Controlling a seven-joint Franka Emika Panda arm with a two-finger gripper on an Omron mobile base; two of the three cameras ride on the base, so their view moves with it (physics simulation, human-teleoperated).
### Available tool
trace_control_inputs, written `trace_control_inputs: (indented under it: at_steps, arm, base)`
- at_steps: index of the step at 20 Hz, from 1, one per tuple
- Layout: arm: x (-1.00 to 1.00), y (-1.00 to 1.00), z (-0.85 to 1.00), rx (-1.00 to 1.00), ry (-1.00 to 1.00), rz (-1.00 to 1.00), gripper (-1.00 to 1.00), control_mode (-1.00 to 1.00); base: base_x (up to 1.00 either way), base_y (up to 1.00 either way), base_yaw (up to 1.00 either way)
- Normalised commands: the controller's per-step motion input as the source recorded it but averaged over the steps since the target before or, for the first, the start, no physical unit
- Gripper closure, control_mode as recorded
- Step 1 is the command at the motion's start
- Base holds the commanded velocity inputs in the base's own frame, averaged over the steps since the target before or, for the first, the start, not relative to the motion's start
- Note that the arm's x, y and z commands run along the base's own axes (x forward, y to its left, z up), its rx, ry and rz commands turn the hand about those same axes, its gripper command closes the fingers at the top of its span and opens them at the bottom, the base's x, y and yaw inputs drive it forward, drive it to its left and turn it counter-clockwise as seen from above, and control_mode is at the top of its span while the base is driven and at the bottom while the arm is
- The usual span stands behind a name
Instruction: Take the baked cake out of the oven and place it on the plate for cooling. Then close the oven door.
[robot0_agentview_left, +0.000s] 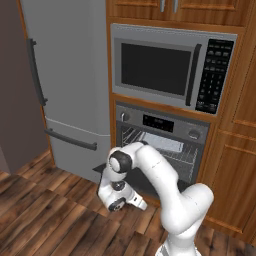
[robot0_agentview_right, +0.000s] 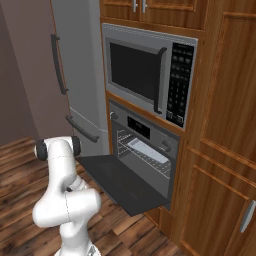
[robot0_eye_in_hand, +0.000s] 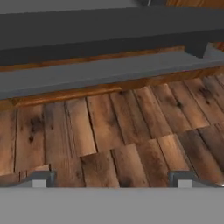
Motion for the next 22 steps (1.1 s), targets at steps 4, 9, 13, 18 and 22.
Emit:
trace_control_inputs:
  at_steps: [4,9,13,18,22]
  arm:
    - [0.31,0.10,-0.39,-0.43,-0.58,-0.03,-1.00,-1.00]
    - [0.00,0.06,0.01,-0.55,-0.94,0.15,-1.00,-1.00]
    - [0.10,-0.21,0.01,-0.47,-1.00,0.15,-1.00,-1.00]
    - [0.88,-0.94,0.00,-0.24,-0.94,0.11,-1.00,-1.00]
    - [1.00,-0.96,0.00,-0.23,-0.79,0.03,-1.00,-1.00]
  base:
    - [0.00,0.00,0.00]
    - [0.00,0.00,0.00]
    - [0.00,0.00,0.00]
    - [0.00,0.00,0.00]
    - [0.00,0.00,0.00]
